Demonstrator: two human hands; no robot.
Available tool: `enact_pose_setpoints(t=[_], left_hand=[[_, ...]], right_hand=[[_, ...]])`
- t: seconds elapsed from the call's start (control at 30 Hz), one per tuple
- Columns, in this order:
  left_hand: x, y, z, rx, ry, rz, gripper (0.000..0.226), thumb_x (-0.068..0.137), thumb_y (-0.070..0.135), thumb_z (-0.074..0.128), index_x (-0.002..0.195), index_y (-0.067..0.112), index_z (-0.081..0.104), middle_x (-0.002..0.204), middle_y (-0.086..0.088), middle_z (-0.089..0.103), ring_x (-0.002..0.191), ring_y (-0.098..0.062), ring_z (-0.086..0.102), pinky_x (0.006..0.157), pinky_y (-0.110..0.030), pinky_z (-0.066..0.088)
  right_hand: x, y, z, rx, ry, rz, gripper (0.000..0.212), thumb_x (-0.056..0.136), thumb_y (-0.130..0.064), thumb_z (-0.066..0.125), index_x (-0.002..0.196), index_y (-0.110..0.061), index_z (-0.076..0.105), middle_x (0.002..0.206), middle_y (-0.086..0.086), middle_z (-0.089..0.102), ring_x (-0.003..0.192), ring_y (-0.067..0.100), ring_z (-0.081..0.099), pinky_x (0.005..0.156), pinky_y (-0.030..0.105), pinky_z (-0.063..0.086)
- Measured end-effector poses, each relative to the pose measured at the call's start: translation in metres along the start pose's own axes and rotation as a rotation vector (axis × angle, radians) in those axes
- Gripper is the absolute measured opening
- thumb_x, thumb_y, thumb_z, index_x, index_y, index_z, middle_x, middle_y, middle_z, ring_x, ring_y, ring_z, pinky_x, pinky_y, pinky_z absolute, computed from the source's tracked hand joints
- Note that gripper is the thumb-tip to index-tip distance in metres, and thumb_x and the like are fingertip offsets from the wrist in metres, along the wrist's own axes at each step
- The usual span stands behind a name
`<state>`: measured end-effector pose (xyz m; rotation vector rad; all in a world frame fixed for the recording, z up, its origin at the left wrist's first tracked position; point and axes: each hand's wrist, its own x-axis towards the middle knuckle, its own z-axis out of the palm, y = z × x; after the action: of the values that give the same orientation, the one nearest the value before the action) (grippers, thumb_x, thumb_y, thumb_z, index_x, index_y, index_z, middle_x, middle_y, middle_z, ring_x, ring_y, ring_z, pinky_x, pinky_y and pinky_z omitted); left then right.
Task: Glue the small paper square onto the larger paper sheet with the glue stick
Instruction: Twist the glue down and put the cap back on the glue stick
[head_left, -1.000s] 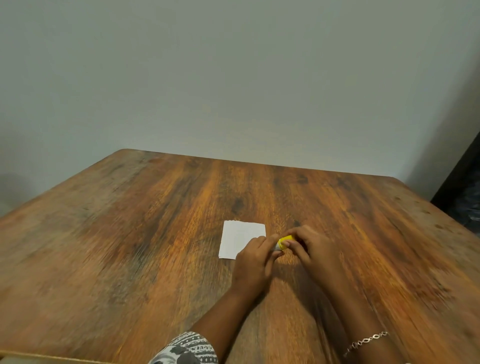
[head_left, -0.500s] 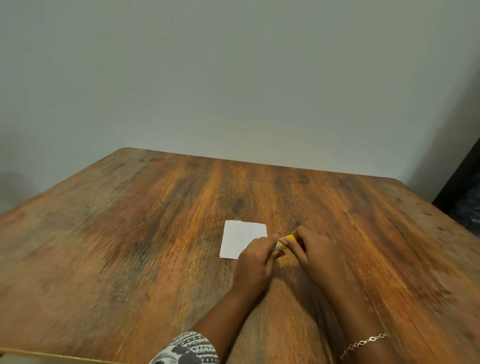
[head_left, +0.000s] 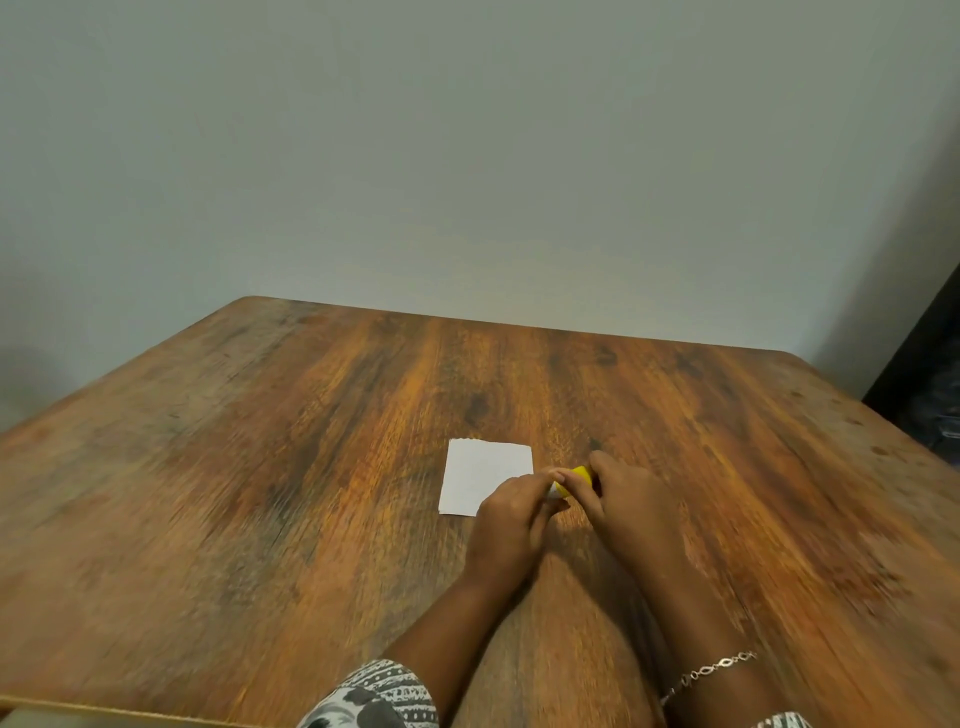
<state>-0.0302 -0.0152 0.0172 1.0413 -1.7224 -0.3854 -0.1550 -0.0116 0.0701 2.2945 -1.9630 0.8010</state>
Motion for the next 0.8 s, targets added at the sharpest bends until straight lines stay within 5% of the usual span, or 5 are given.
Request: enact_pose_setpoints(t=[0.17,0.3,0.47,0.67,0.8], left_hand=[[0.001,0.004,-0.003,-0.040,0.015,-0.014,0.045,0.086,0.042,0.041,0.112,0.013,0.063,0.098,-0.006,0.072,0.087,-0.007,0.062,0.073,-0.004,0.040],[0.000,0.003,-0.002,-0.014,-0.012,-0.003,0.033,0.088,0.027,0.049,0.116,0.014,0.061,0.100,-0.006,0.071,0.088,-0.007,0.060,0.074,-0.002,0.037],[0.001,-0.001,0.000,-0.035,-0.010,-0.015,0.031,0.088,0.031,0.049,0.109,0.014,0.063,0.097,-0.005,0.071,0.086,-0.010,0.063,0.073,-0.013,0.046],[0.002,0.000,-0.001,-0.050,0.004,-0.009,0.043,0.086,0.042,0.037,0.108,0.015,0.062,0.094,-0.003,0.071,0.080,-0.002,0.058,0.068,-0.002,0.039],[0.001,-0.002,0.002,-0.031,-0.025,0.020,0.040,0.087,0.042,0.037,0.107,0.018,0.062,0.093,-0.003,0.071,0.081,-0.007,0.062,0.069,-0.015,0.046]], right_hand=[[-0.009,-0.001,0.007,0.377,0.027,-0.056,0.015,0.088,-0.033,0.054,0.100,-0.024,0.056,0.072,-0.013,0.056,0.064,0.006,0.058,0.058,0.021,0.046],[-0.011,0.003,0.010,0.465,0.064,-0.021,0.016,0.087,-0.035,0.052,0.092,-0.021,0.055,0.071,-0.001,0.063,0.059,0.014,0.061,0.056,0.043,0.054],[-0.008,0.000,0.016,0.414,0.141,0.081,0.047,0.072,-0.064,0.046,0.076,-0.018,0.050,0.060,0.004,0.061,0.049,0.021,0.057,0.049,0.044,0.049],[-0.015,-0.009,0.024,0.747,0.071,0.082,0.007,0.088,-0.024,0.056,0.095,-0.024,0.059,0.080,-0.007,0.062,0.073,0.006,0.059,0.061,0.024,0.046],[-0.017,-0.007,0.026,0.886,0.139,0.148,0.006,0.083,-0.021,0.063,0.079,-0.022,0.058,0.065,0.000,0.056,0.059,0.013,0.051,0.053,0.033,0.041]])
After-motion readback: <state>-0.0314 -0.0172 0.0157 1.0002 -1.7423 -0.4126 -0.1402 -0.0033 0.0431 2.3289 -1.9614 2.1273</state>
